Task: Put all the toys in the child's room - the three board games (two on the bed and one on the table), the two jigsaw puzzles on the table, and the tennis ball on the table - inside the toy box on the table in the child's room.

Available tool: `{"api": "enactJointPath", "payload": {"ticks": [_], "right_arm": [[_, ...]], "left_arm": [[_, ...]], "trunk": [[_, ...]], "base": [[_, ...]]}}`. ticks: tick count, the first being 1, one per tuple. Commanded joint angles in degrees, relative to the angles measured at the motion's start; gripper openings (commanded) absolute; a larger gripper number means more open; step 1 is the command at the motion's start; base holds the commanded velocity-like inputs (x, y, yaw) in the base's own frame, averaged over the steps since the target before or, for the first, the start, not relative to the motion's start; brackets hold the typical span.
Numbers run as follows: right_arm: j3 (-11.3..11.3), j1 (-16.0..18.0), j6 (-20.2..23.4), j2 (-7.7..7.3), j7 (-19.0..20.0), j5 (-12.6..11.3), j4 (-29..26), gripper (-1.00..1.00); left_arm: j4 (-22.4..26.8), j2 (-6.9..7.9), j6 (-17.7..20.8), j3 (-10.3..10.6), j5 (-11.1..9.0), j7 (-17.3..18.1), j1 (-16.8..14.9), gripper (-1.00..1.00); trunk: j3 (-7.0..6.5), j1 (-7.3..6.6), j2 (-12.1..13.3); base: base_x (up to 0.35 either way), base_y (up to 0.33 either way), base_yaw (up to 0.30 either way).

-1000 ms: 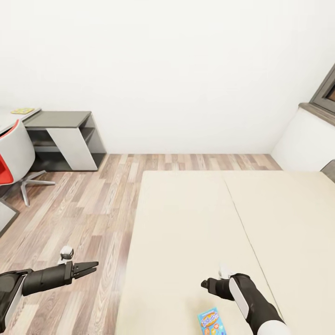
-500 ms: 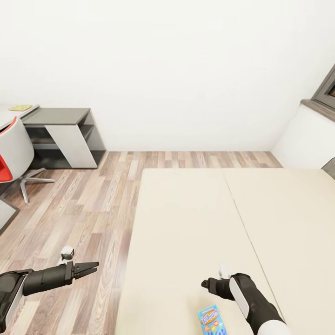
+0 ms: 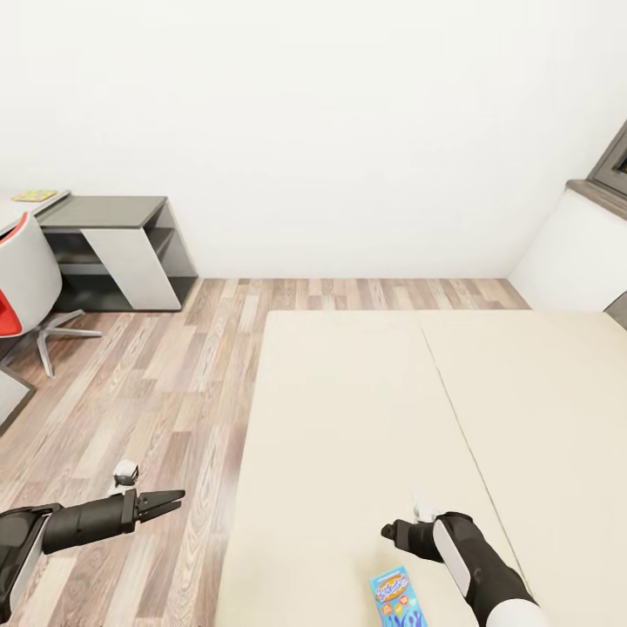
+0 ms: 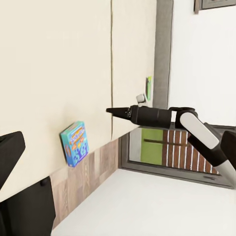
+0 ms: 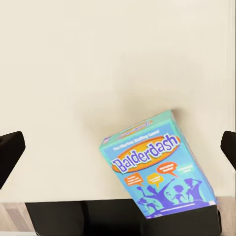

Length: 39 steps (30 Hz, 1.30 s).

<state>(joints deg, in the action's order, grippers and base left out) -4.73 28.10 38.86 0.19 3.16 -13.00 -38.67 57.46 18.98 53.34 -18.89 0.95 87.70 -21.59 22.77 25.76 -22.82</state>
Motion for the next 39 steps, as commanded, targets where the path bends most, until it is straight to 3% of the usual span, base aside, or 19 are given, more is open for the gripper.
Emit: {"api": "enactJointPath", "payload": {"ticks": [1,14,39], "right_arm": [[-0.19,0.02,0.30,-0.20,0.27,0.10,-0.04,1.00],[-0.24,0.02,-1.12,-1.43,0.27,0.04,0.07,1.00],[-0.19,0.02,-2.53,-1.63,0.27,0.08,0.16,1.00]], "left_arm": [[0.02,0.01,0.61,-0.01,0.11,0.28,-0.03,1.00],[0.02,0.01,0.63,0.14,0.11,0.20,-0.03,1.00],[0.02,0.01,0.63,0.13,0.11,0.03,-0.03,1.00]], "trunk": [[0.16,0.03,-0.10],[1.07,0.03,-0.10],[2.83,0.03,-0.10]], "base": [[0.000,0.000,0.000],[0.000,0.000,0.000],[0.000,0.000,0.000]]}}
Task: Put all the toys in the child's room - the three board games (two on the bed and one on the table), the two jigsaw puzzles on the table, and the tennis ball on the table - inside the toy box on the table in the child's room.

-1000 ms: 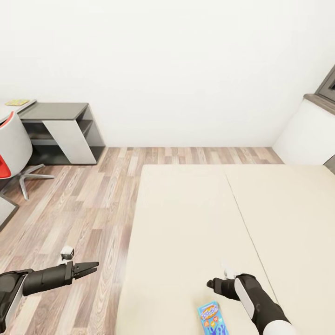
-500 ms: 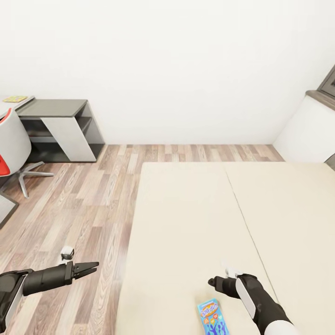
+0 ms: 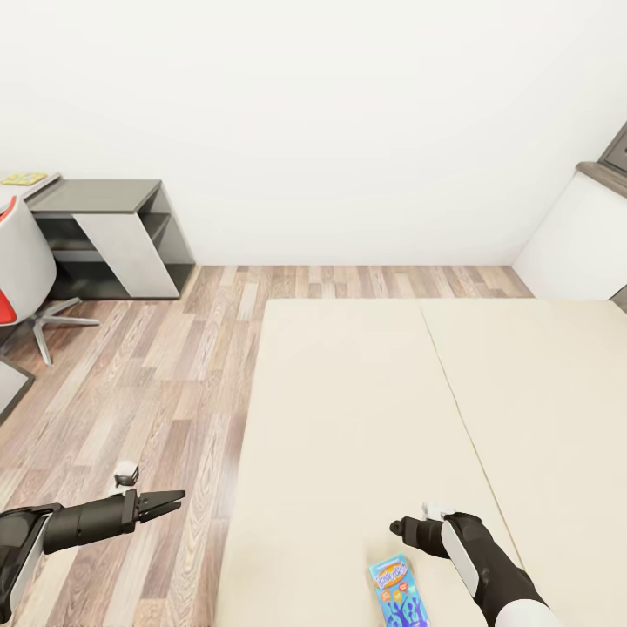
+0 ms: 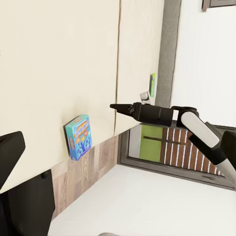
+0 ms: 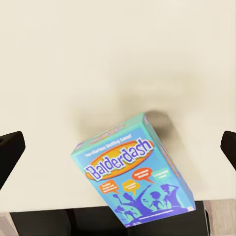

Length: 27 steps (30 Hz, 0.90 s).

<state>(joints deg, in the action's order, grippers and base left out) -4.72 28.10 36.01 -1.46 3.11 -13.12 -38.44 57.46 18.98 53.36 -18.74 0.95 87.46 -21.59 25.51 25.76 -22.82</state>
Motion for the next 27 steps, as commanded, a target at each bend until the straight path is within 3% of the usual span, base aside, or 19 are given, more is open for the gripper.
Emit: {"api": "enactJointPath", "payload": {"ticks": [1,27], "right_arm": [[-0.20,0.02,0.31,0.03,0.32,0.20,-0.07,1.00],[-0.23,0.05,0.23,-0.05,0.40,0.29,0.83,1.00]], "left_arm": [[0.02,0.01,0.60,-0.03,0.11,0.22,-0.03,1.00],[0.02,0.08,0.61,0.04,0.17,-0.09,-0.03,1.00]], "trunk": [[0.16,0.03,-0.10],[1.98,0.03,-0.10]], "base": [[0.000,0.000,0.000],[0.000,0.000,0.000]]}}
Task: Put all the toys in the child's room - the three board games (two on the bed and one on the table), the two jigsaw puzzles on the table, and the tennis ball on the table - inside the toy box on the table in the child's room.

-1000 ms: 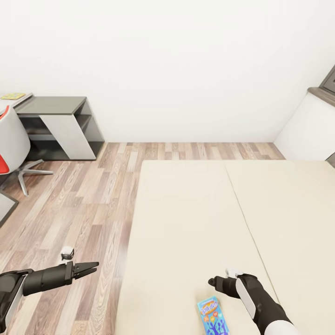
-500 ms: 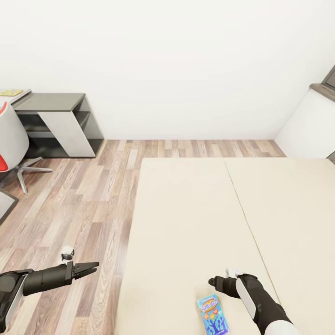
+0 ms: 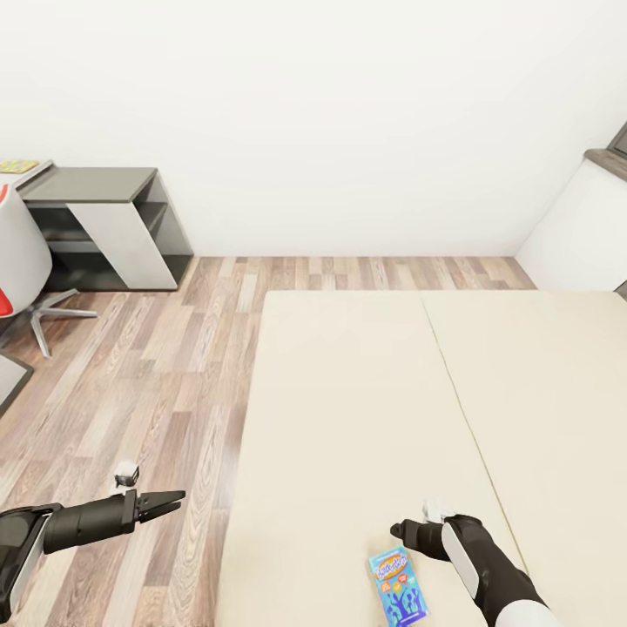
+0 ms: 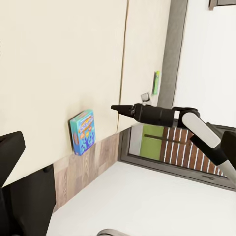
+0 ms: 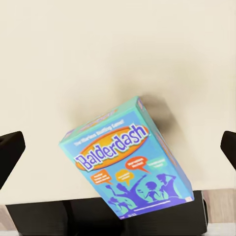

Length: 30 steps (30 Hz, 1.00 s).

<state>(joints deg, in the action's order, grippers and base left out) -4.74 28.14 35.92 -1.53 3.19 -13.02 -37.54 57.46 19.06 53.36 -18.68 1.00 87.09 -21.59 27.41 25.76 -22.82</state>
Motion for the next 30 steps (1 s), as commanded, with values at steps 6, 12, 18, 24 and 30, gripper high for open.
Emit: {"api": "enactJointPath", "payload": {"ticks": [6,12,18,24,30], "right_arm": [[-0.19,0.68,0.39,-0.03,0.39,0.27,1.76,1.00],[-0.18,1.27,0.44,-0.23,0.43,0.48,3.72,1.00],[-0.02,1.49,0.46,-0.92,0.73,0.59,4.74,1.00],[0.17,1.55,0.50,-1.62,0.99,0.62,5.01,1.00],[0.37,1.57,0.54,-2.02,1.08,0.63,5.13,1.00]], "left_arm": [[0.02,0.01,0.63,-0.02,0.09,0.27,-0.03,1.00],[0.02,0.01,0.63,-0.03,0.07,0.27,-0.03,1.00],[0.02,0.01,0.62,-0.04,0.12,0.27,-0.03,1.00],[0.02,0.04,0.61,-0.10,0.14,0.27,-0.03,1.00],[0.02,0.02,0.60,-0.10,0.14,0.27,-0.03,1.00]], "trunk": [[0.50,0.03,-0.10],[0.92,0.03,-0.10],[1.34,0.03,-0.10],[1.76,0.03,-0.10],[2.18,0.03,-0.10]], "base": [[0.000,0.000,0.000],[0.000,0.000,0.000],[0.000,0.000,0.000],[0.000,0.000,0.000],[0.000,0.000,0.000]]}}
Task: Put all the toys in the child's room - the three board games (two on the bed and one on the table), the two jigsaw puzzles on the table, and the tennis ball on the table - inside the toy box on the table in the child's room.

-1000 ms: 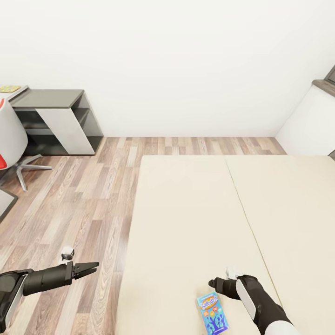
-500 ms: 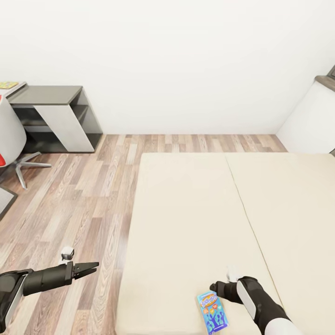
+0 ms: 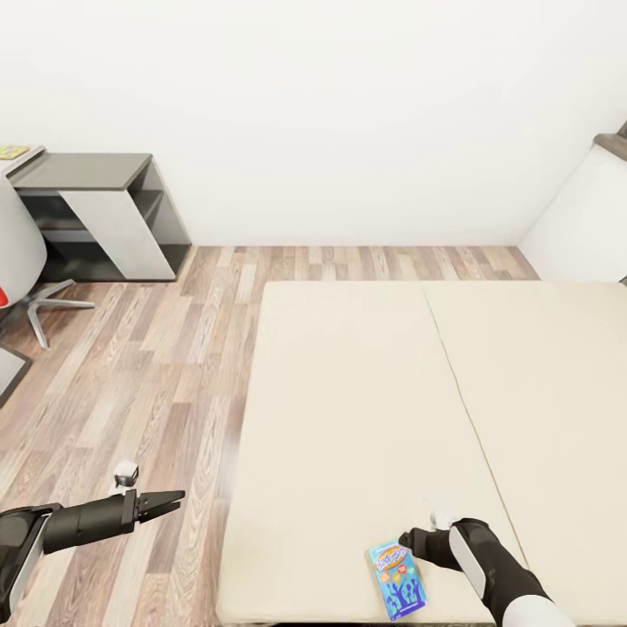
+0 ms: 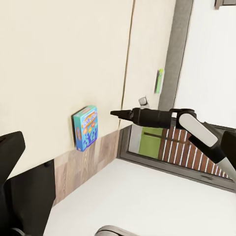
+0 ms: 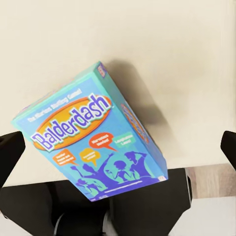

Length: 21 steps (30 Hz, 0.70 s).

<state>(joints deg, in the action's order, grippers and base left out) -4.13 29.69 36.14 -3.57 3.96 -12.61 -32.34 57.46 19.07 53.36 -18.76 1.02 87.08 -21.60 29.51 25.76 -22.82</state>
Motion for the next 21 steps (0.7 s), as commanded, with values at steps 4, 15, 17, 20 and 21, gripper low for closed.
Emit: {"api": "enactJointPath", "payload": {"ticks": [4,15,17,20,21], "right_arm": [[-0.08,0.02,0.33,-0.06,0.37,0.22,-0.04,1.00],[0.16,-0.01,0.34,-0.68,0.47,0.16,-0.01,1.00],[0.21,-0.04,0.34,-0.91,0.95,0.12,-0.01,1.00],[0.23,-0.05,0.31,-1.00,1.74,0.15,-0.01,1.00],[0.24,-0.04,0.27,-1.11,2.93,0.21,-0.01,1.00]], "left_arm": [[0.02,0.04,0.60,-0.08,0.12,0.28,-0.02,1.00],[0.02,0.13,0.62,-0.17,0.12,0.28,-0.02,1.00],[0.02,0.15,0.61,-0.20,0.12,0.28,-0.02,1.00],[0.02,0.16,0.61,-0.21,0.10,0.28,-0.02,1.00],[0.02,0.17,0.61,-0.21,0.11,0.28,-0.02,1.00]], "trunk": [[0.36,0.03,-0.09],[1.13,0.03,-0.09],[1.27,0.03,-0.09],[1.48,0.03,-0.09],[1.55,0.03,-0.09]], "base": [[0.000,0.000,0.000],[0.000,0.000,0.000],[0.000,0.000,0.000],[0.000,0.000,0.000],[0.000,0.000,0.000]]}}
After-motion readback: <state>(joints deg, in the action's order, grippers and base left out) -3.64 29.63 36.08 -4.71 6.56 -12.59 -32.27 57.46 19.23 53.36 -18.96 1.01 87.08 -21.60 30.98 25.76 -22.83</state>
